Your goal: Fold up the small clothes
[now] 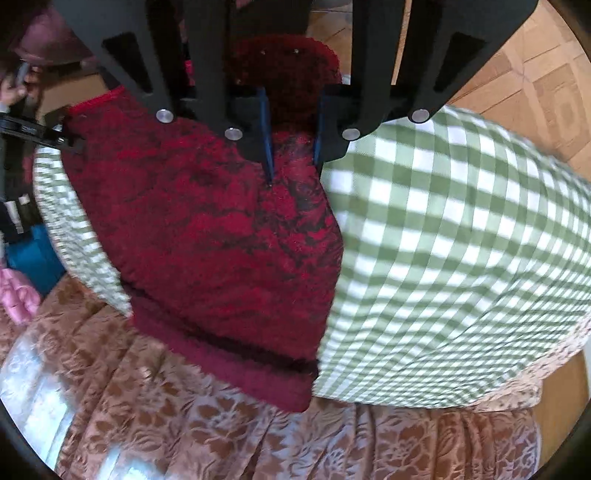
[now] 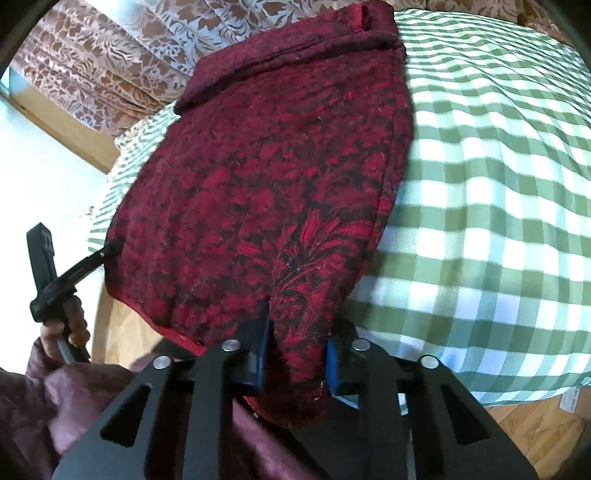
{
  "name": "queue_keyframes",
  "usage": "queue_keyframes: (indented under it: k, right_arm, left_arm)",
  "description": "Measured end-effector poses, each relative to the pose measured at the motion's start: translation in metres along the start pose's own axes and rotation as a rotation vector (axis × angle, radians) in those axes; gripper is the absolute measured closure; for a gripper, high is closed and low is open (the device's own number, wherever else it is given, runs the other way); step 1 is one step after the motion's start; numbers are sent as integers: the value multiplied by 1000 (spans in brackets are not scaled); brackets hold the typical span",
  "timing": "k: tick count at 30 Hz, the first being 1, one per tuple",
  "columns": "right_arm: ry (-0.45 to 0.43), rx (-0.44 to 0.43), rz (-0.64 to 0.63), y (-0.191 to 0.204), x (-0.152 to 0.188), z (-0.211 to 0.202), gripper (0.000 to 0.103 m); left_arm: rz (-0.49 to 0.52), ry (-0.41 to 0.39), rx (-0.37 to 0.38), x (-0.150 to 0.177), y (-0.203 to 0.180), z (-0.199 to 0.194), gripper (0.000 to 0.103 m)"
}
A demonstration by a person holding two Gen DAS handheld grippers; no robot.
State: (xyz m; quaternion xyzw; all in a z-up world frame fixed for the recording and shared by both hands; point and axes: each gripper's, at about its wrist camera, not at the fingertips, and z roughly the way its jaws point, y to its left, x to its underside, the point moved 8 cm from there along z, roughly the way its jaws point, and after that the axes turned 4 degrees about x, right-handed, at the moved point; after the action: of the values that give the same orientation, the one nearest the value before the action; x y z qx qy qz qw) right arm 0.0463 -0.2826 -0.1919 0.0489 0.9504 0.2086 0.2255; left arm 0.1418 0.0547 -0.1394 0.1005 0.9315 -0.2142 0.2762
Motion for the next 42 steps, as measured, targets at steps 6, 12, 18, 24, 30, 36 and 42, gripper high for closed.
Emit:
queue_keyframes:
  k: [6,12,18,24,30,36,42]
  right_arm:
    - [-94,-125,14,18,-31,-29,82]
    - [-201,-208,144,3,-73,-44,83]
    - [-242,-174,199,-4,-127,-24,84]
    - [-220,-132,315,-32,-177,10,84]
    - [-158,-95,376,-49,-195,42,80]
    - [-129,-221,517,-64,-208,53,60]
    - [-267,-332,567,-71,-216,19,16]
  left_arm:
    - [-71,-57,199,-39,-10,-20,88]
    - [-189,-84,307,-81,-13,-5,90]
    - [-223,-78,310,-124,-20,30,91]
    - [-283,-42,262,-158,-13,78,87]
    - [-372,51,293,-172,-3,119,67]
    - [-550,-50,375,-194,34,98,20]
    - [-388,-79,285,-168,53,74,20]
